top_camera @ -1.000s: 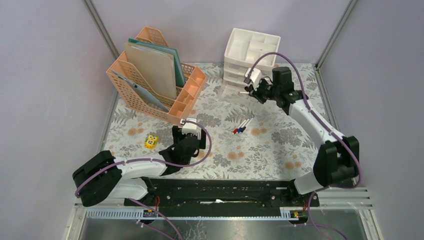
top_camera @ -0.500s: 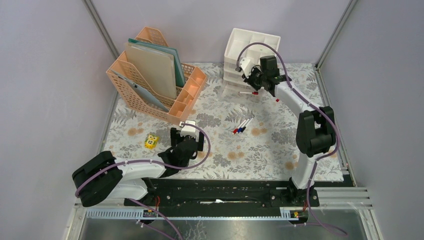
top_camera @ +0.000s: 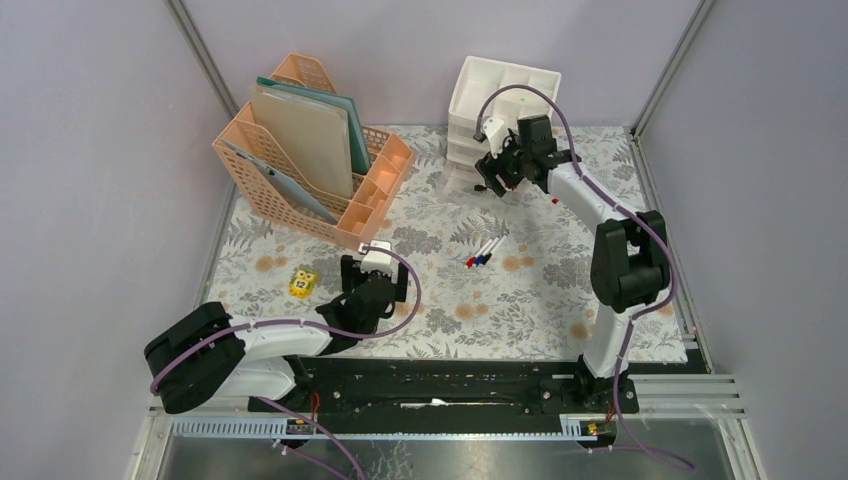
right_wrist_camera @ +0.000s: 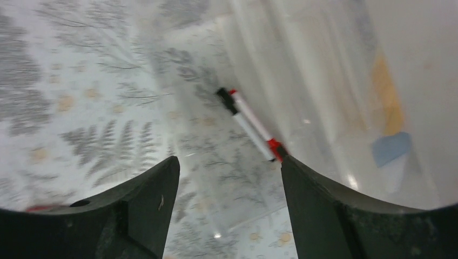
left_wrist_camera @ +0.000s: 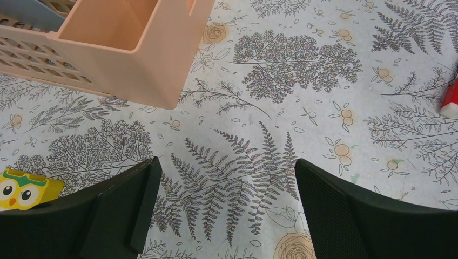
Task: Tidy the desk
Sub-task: Place the stationery in the drawer.
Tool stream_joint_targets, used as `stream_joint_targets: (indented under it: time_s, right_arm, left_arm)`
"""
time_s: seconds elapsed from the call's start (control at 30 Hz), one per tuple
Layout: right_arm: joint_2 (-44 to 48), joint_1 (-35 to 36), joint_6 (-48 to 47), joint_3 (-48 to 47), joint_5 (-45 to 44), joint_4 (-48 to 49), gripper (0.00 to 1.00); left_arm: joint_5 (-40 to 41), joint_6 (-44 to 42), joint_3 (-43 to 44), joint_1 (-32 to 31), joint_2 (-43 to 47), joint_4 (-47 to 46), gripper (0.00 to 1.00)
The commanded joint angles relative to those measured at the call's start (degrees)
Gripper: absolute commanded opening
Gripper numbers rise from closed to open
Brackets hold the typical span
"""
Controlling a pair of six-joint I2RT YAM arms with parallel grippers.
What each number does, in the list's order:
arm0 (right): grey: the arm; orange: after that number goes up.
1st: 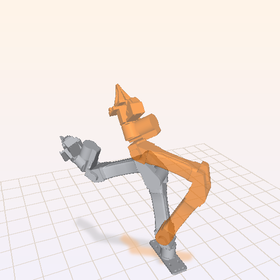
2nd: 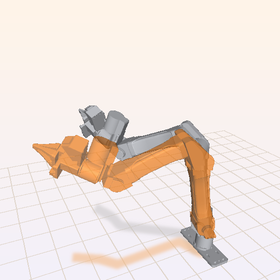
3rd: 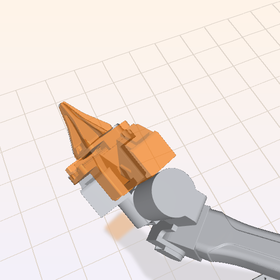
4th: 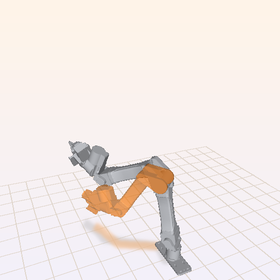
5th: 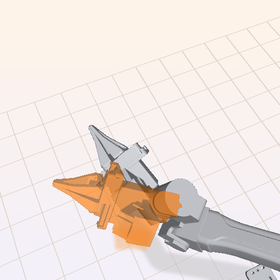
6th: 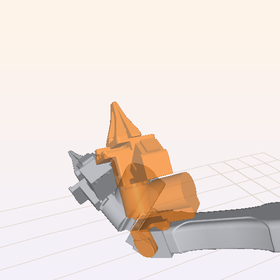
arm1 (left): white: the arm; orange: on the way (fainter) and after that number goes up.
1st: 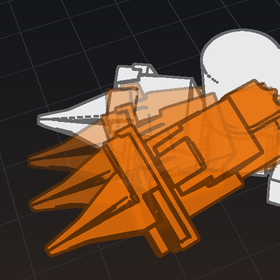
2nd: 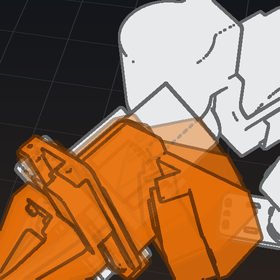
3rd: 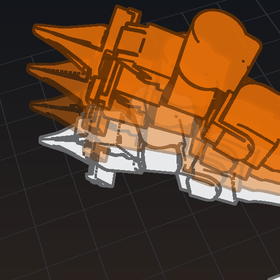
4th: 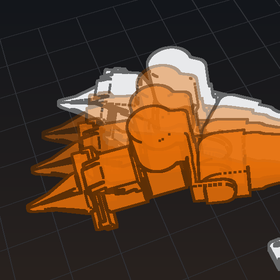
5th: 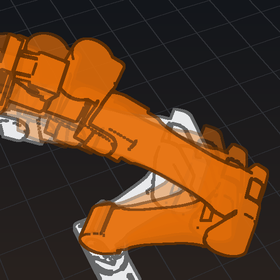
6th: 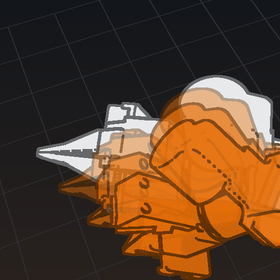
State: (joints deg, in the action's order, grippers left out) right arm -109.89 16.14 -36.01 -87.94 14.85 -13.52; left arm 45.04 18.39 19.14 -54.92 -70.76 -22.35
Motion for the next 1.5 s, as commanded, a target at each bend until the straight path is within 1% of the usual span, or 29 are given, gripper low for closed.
stream_joint_targets:
  time_s: [0.0,0.13,0.3,0.4,0.5,0.63,0.73,0.93,1.13,1.27,1.3,1.4,1.47]
  right_arm:
    - [9.49,0.63,8.46,2.16,13.96,-7.92,0.77]
    - [15.17,0.57,11.54,7.27,25.97,-15.42,0.8]
    - [23.11,-0.54,10.52,13.43,33.09,-22.56,0.8]
    - [28.51,-1.59,8.77,17.77,34.11,-23.75,0.81]
    - [33.39,-3.4,7.74,22.3,33.99,-22.3,0.82]
    - [37.33,-9.51,8.76,25.94,38.21,-19.34,0.83]
    - [37.38,-11.62,9.06,26.8,40.3,-19.15,0.83]
    - [37.68,-12.0,8.92,27.16,40.67,-19.12,0.82]
    - [38.02,-12.06,8.45,27.39,39.53,-19.18,0.82]
    - [37.76,-12.03,8.46,27.38,38.82,-19.18,0.82]
    - [37.71,-12.01,8.49,27.38,38.69,-19.18,0.82]
    - [37.55,-12.07,8.54,27.38,38.5,-19.18,0.82]
    - [37.57,-12.03,8.5,27.4,38.41,-19.18,0.82]
  left_arm:
    - [1.1,-0.31,1.4,0.06,0.59,-1.98,0.99]
    - [0.77,-0.41,1.21,0.14,1.5,-1.81,0.99]
    - [-3.75,-0.79,3.46,0.12,2.92,1.27,0.99]
    - [-11.58,1.03,4.63,0.14,5.13,0.81,0.99]
    - [-18.12,3.59,5.72,0.14,6.67,-1.23,0.99]
    - [-27.06,6.22,7.92,0.32,5.46,-4.34,0.99]
    - [-31.3,7.77,10.21,0.44,2.69,-5.56,0.99]
    - [-35.85,8.75,14.68,2.44,-4.4,-7.14,0.97]
    - [-42.11,9.05,23.04,6.31,-13.87,-2.09,0.91]
    - [-44.63,8.8,29.64,8.4,-21.01,1.61,0.88]
    - [-44.75,8.64,31.61,8.91,-23.14,2.97,0.87]
    - [-46.41,6.85,39.22,9.81,-29.51,10.01,0.79]
    - [-46.39,5.68,43.76,9.93,-33.31,13.55,0.7]
